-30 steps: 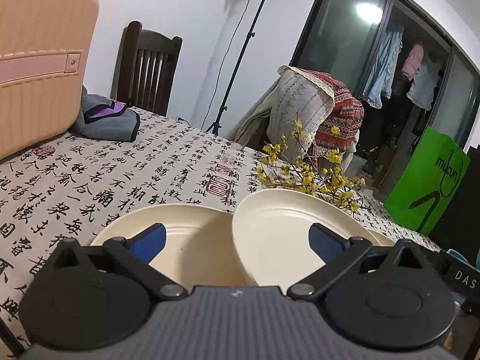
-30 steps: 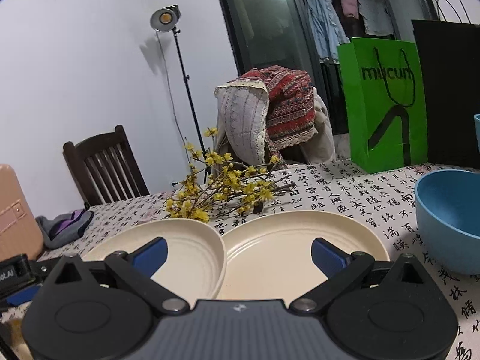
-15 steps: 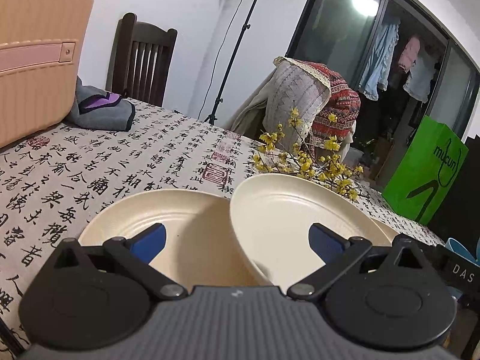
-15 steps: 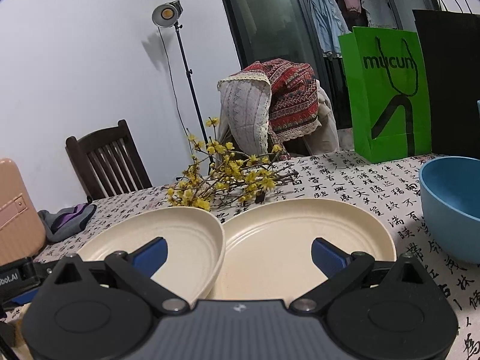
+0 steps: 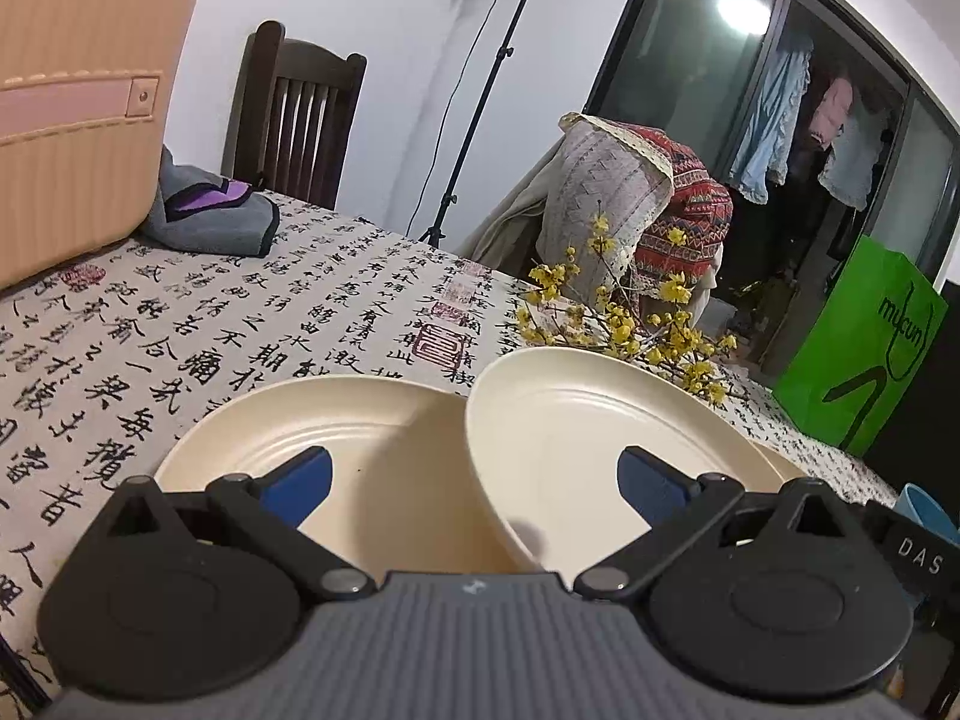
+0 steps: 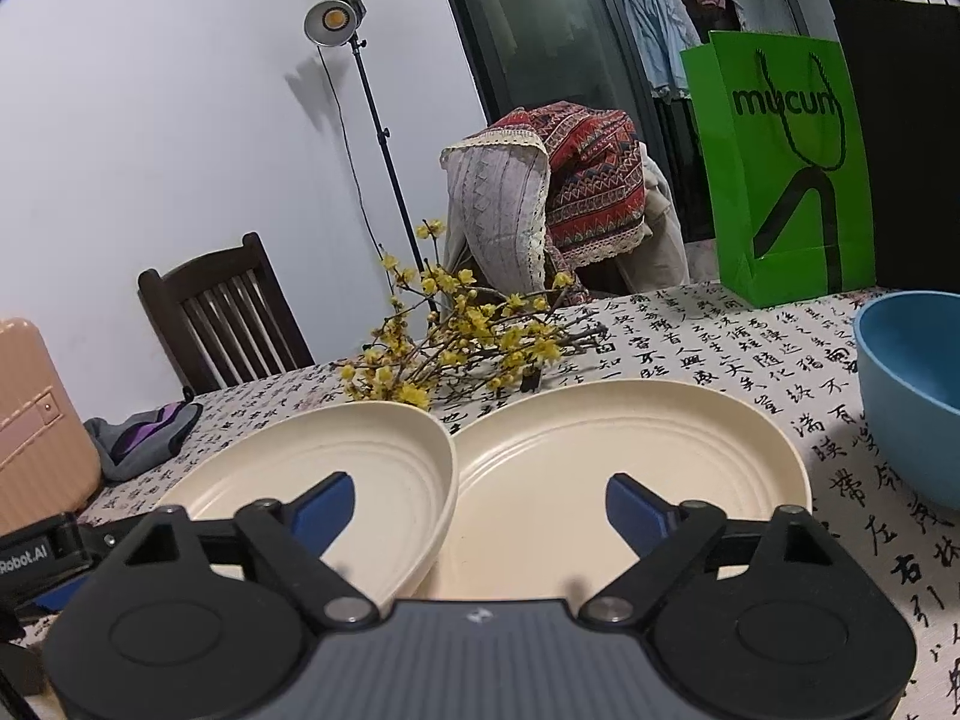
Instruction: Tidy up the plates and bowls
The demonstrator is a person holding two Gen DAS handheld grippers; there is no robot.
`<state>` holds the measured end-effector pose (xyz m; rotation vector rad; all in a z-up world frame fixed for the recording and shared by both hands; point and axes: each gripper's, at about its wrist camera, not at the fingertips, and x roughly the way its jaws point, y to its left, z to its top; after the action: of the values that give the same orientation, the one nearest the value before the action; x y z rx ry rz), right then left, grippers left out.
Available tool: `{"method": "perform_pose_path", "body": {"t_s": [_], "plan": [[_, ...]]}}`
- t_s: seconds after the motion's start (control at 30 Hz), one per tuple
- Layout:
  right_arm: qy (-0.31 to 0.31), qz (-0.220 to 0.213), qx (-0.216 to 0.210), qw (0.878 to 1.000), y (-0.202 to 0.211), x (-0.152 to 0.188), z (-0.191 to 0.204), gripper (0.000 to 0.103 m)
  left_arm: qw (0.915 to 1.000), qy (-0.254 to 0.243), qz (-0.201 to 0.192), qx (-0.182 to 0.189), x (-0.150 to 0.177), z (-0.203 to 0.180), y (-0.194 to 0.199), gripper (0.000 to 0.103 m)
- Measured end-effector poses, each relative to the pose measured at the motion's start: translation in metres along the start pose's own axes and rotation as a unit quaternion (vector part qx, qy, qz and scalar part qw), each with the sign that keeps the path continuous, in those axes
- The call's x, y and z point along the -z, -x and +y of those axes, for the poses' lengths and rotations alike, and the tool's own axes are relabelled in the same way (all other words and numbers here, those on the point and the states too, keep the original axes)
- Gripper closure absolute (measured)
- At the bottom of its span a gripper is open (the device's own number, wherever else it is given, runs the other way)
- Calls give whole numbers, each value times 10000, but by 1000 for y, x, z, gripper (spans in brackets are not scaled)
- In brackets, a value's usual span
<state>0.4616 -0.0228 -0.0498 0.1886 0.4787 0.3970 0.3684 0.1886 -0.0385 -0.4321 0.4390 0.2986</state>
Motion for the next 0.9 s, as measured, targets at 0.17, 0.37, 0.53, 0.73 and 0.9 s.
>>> {"method": "perform_pose_path", "body": {"t_s": [0.17, 0.37, 0.53, 0.73, 0.9], "plan": [[-51, 60, -127, 9999, -3, 0, 1, 26, 10000, 13, -3, -19, -1, 2, -3, 0], [63, 77, -96, 9999, -3, 1, 7, 47, 10000, 23, 7, 70, -1, 2, -3, 3], [13, 158, -188, 9997, -5, 1, 6, 55, 9999, 27, 44, 153, -2, 2, -4, 20], [2, 263, -335, 9991, -8, 2, 6, 70, 9995, 7, 137, 281, -2, 2, -6, 45], [52, 299, -418, 9987, -9, 3, 9, 78, 9993, 8, 176, 337, -1, 2, -7, 57]]}}
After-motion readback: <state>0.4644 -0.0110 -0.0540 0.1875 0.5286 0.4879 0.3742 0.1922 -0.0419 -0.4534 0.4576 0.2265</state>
